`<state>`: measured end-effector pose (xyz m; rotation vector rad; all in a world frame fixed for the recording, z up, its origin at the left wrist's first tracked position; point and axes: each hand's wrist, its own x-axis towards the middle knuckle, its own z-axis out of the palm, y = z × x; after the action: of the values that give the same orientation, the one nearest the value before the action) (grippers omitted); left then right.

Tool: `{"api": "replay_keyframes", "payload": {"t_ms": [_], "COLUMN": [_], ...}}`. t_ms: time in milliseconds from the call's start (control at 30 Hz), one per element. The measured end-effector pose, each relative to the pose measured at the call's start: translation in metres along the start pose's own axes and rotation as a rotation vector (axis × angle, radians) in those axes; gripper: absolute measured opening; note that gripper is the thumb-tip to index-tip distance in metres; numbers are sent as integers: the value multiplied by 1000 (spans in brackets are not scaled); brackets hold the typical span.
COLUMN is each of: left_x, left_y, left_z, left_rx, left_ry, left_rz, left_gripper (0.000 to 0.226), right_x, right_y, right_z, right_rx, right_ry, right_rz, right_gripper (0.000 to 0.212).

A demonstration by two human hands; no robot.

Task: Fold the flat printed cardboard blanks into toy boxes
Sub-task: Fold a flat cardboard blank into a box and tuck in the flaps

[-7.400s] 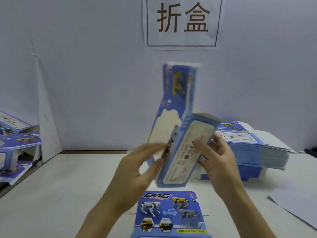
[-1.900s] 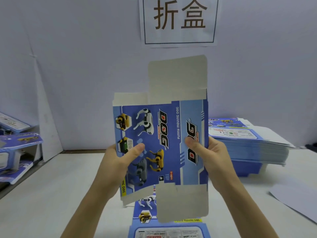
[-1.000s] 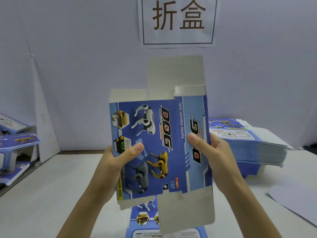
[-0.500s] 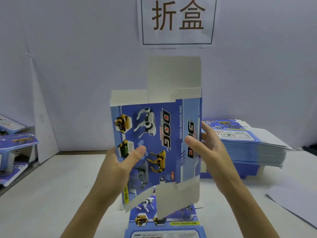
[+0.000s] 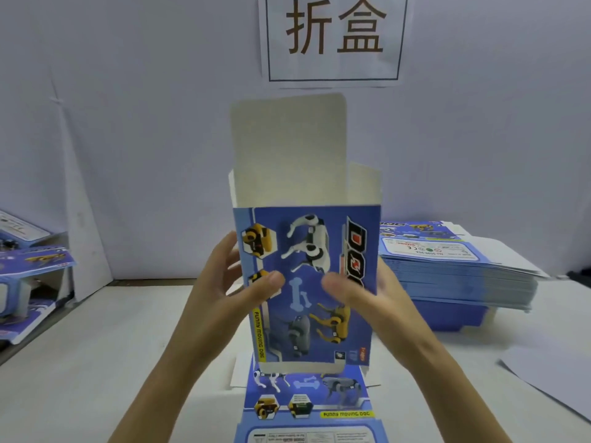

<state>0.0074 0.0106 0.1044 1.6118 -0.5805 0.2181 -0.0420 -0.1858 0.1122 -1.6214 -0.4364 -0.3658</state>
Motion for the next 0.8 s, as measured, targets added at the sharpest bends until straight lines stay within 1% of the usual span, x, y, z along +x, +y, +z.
{"api": "replay_keyframes", "payload": {"t_ms": [33, 100, 133, 200, 233, 267, 333, 367, 433, 467, 600, 667, 733, 767, 800], "left_x": [-1, -2, -2, -3, -4, -4, -4, -4, -5, -5, -4, -4, -5, -5, -6], "left_y": [0, 0, 0, 1, 2, 3, 4, 4, 4, 4, 5, 7, 8, 8, 8], "left_z": [-2, -8, -10, -16, -18, -20, -23, -23, -23, -23, -24, -24, -23, -22, -20], "left_rx": [23, 83, 103, 119, 132, 153, 204, 219, 232, 239, 282, 316, 370, 416, 473], "left_ry": [1, -9, -31, -79, -97, -113, -135, -140, -147, -149, -138, -123, -136, -155, -177], "left_rz": [45, 130, 162, 203, 218, 231, 261, 272, 283, 291, 353, 398, 452, 477, 497], "left_gripper": [95, 99, 101, 99, 96, 96, 95, 95, 94, 93, 92, 93, 89, 85, 84], "right_x": [0, 1, 1, -1, -1, 0, 1, 1, -1, -2, -6, -5, -3, -2, -1], "right_y": [-1, -1, -3, -8, -10, -10, -9, -9, -11, -11, -8, -6, -1, 3, 10], "right_z": [-2, -9, -12, -16, -15, -14, -14, -12, -11, -12, -18, -20, -22, -24, -26], "right_rx": [119, 429, 541, 713, 771, 789, 788, 794, 796, 797, 769, 684, 608, 535, 408], "right_ry": [4, -2, -18, -100, -133, -119, -16, -13, -98, -128, -161, -190, -91, 1, 97], "right_rz": [24, 91, 98, 104, 116, 133, 173, 175, 153, 155, 174, 175, 253, 309, 357], "right_gripper": [56, 77, 80, 79, 82, 89, 104, 99, 75, 70, 70, 68, 63, 52, 35]}}
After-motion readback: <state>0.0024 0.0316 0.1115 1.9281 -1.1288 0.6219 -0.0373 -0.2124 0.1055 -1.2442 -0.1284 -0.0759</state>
